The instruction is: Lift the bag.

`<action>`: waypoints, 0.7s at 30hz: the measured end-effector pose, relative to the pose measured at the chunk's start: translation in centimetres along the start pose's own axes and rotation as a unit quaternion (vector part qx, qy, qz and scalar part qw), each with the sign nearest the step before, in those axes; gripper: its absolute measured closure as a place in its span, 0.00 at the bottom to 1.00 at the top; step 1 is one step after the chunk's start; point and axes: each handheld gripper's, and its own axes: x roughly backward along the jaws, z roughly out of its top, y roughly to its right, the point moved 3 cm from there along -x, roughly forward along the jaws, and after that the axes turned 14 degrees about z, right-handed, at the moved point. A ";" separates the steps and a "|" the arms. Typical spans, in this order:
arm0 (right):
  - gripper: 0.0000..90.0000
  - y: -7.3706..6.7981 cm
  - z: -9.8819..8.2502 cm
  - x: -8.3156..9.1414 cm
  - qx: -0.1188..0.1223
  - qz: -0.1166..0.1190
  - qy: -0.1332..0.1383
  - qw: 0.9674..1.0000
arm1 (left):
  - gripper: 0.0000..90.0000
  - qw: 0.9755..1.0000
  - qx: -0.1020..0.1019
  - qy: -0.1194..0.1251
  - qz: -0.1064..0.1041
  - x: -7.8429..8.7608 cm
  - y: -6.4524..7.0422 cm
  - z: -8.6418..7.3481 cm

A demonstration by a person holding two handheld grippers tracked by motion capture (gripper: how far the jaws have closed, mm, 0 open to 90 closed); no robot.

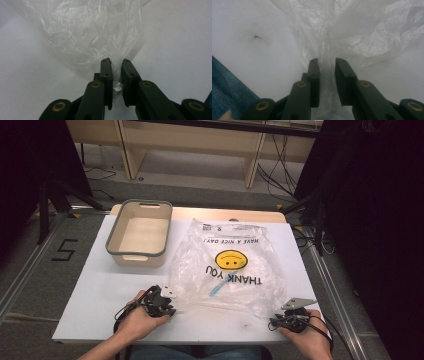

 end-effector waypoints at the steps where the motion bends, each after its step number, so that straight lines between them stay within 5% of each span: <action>1: 0.87 0.0 0.0 0.0 0.000 0.001 0.000 1.000 | 0.91 1.000 0.001 0.000 -0.001 0.0 0.0 0.0; 21: 1.00 0.4 0.0 0.3 -0.009 0.006 0.010 1.000 | 0.98 1.000 -0.005 0.012 -0.008 0.0 -0.1 0.1</action>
